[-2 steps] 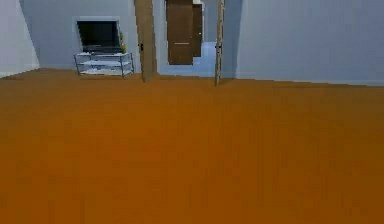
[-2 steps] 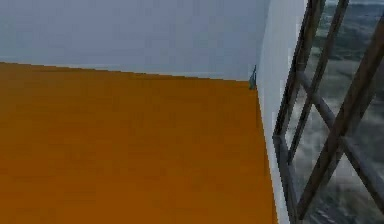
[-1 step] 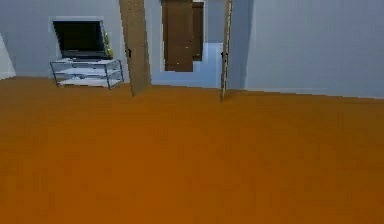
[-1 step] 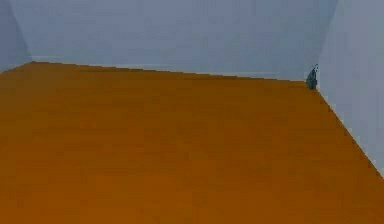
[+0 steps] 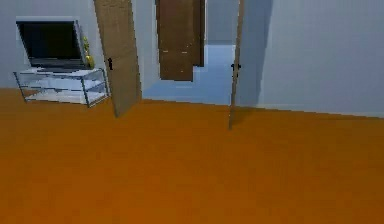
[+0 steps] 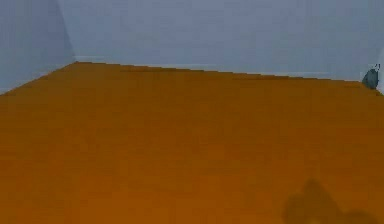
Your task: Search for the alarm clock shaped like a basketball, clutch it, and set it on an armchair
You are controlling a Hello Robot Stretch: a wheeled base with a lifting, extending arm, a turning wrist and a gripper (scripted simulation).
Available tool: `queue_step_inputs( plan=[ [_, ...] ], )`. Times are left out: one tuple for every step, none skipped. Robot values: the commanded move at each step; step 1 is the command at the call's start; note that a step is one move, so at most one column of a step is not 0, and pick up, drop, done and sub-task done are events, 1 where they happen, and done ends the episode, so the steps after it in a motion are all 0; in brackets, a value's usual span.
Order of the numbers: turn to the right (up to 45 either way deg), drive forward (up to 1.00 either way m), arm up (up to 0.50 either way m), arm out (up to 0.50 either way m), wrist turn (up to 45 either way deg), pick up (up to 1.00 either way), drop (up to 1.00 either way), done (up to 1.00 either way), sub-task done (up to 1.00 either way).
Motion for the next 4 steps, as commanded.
queue_step_inputs(
  plan=[
    [0.0, 1.0, 0.0, 0.0, 0.0, 0.0, 0.0, 0.0, 0.0],
    [0.0, 1.0, 0.0, 0.0, 0.0, 0.0, 0.0, 0.0, 0.0],
    [0.0, 0.45, 0.0, 0.0, 0.0, 0.0, 0.0, 0.0, 0.0],
    [9.0, 0.0, 0.0, 0.0, 0.0, 0.0, 0.0, 0.0, 0.0]
  ],
)
